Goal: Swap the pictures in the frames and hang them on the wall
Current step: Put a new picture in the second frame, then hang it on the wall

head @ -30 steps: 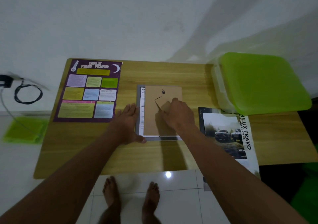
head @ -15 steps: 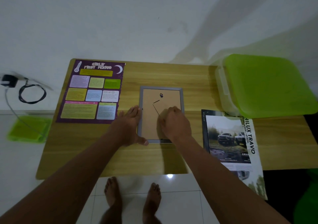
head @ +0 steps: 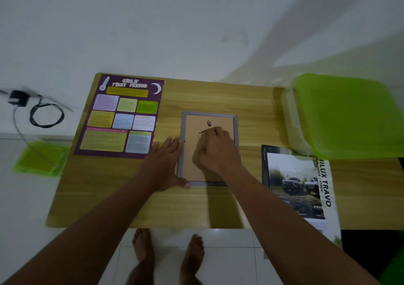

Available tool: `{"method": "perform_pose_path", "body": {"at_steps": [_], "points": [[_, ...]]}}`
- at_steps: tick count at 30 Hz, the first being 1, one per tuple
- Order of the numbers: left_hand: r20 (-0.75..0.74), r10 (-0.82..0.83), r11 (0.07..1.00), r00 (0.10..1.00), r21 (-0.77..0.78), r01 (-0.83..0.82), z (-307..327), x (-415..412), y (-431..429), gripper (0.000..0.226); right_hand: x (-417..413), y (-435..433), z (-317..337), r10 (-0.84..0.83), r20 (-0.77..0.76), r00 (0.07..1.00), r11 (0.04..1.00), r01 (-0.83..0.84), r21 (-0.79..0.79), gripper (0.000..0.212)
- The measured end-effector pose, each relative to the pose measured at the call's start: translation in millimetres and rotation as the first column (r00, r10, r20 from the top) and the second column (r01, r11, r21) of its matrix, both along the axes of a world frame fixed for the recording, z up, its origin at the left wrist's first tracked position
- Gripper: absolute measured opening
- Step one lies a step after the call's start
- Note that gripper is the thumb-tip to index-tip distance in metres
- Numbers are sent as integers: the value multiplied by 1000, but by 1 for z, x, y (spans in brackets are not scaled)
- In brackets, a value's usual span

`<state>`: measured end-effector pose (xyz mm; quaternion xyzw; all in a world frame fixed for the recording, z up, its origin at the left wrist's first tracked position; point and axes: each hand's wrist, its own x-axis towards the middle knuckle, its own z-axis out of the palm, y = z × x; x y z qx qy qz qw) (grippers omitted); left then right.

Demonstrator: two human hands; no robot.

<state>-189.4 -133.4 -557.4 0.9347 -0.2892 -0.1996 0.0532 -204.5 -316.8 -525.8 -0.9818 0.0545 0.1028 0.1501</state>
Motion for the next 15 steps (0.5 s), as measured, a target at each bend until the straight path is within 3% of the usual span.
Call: {"method": "perform_pose_path", "body": {"at_steps": [2, 5, 7, 8, 15], "points": [[20, -15, 1000, 1000, -18, 15, 4, 3, -5, 127, 7, 2, 0, -115, 72, 991, 993, 115, 0, 52], [28, -33, 999, 999, -42, 34, 6, 3, -9, 124, 15, 4, -6, -255, 117, 960, 967, 256, 3, 78], [-1, 16, 999, 1000, -44, -16, -1, 3, 2, 124, 23, 19, -17, -246, 89, 965, 969, 245, 14, 86], [-38, 70, 996, 997, -48, -72, -7, 3, 11, 124, 31, 31, -26, -219, 70, 973, 976, 219, 10, 87], [-52, 46, 995, 998, -86, -50, -10, -1, 13, 126, 31, 32, -26, -296, 47, 954, 953, 292, 77, 79]]}}
